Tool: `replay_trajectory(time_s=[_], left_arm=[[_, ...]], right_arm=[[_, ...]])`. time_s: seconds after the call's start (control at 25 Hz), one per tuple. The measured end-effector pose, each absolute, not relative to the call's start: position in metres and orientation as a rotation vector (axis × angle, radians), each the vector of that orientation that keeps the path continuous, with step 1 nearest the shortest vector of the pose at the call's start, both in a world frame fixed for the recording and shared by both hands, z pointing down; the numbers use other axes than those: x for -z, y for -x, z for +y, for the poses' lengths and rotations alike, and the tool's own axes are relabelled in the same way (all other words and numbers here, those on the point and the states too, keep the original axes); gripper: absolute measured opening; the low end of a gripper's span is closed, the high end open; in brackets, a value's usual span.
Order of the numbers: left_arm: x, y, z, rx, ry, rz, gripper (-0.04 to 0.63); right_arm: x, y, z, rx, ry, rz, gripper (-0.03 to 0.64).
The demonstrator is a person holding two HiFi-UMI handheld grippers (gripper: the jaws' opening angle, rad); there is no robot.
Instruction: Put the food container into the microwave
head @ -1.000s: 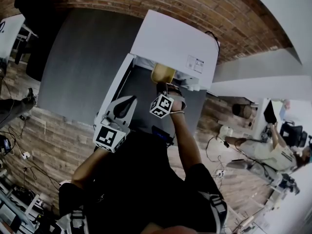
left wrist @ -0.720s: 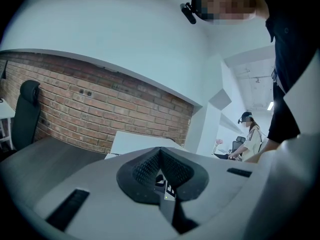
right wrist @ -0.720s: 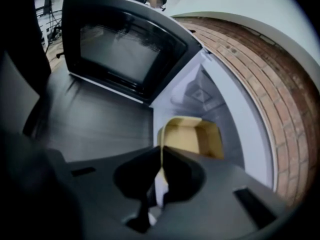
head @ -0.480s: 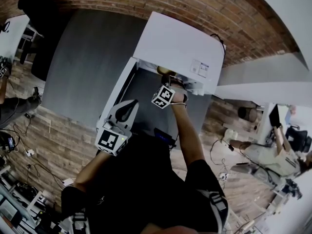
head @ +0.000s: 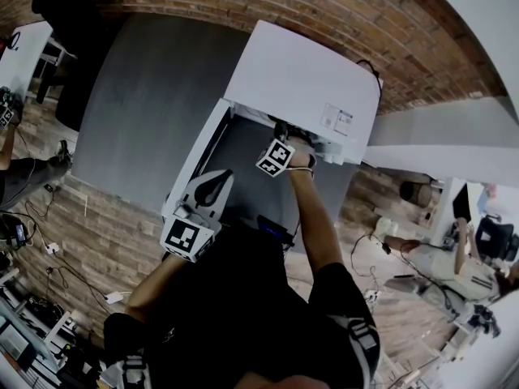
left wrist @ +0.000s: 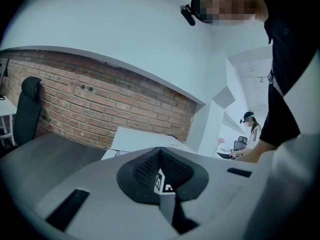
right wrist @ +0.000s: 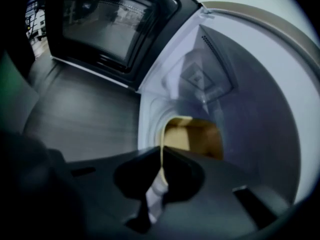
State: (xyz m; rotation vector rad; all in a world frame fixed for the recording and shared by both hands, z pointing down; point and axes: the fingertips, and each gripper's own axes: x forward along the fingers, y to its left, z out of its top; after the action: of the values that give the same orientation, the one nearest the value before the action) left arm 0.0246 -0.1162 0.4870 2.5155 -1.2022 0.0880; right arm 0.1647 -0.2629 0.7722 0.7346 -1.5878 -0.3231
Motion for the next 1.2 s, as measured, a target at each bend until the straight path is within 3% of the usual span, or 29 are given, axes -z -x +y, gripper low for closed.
replay_trajectory(time_s=[1.2], left_arm=[[-0.482,-0.019,-0.107,-0.052,-2.511,-1.214,0.035]], right_arm=[[-0.767,-0.169,-0.279,0.405,-0.758,-1.519,0.051]])
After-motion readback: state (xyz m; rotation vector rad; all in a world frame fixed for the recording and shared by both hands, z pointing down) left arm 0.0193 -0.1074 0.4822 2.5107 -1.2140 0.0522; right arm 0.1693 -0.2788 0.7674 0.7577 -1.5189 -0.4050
